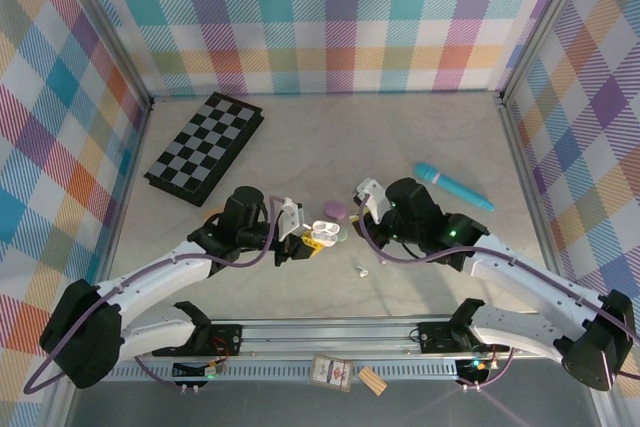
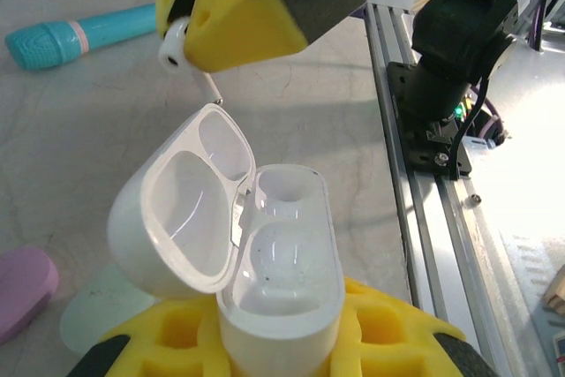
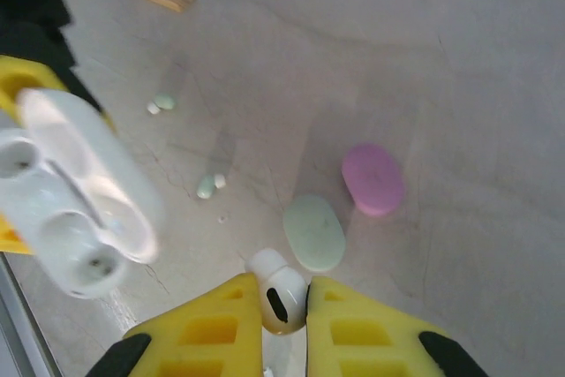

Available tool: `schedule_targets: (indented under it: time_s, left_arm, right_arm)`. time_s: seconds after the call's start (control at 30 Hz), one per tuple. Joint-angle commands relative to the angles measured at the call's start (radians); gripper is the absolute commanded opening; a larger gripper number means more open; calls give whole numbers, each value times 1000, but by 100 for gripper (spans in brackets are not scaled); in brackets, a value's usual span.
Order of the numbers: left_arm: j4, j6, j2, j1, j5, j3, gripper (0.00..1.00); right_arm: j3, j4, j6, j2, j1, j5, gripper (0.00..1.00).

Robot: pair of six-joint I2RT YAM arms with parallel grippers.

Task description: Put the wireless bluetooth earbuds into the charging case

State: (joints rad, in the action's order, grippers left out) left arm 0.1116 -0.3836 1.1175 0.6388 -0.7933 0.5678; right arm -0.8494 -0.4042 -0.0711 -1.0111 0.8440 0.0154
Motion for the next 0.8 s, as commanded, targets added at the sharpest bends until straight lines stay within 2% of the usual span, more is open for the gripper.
schedule_targets:
  time_s: [0.0, 0.27, 0.77]
  left_arm:
    - [24, 33, 17, -7, -33, 37, 5]
    - [44, 81, 53, -11, -49, 44, 5]
    - [106, 127, 54, -23, -80, 30, 5]
  right_arm:
    - [-48, 1, -118, -5, 26, -8, 15]
    - [-56, 52, -141, -12, 61, -56, 15]
    - [-35, 85, -166, -63, 94, -56, 14]
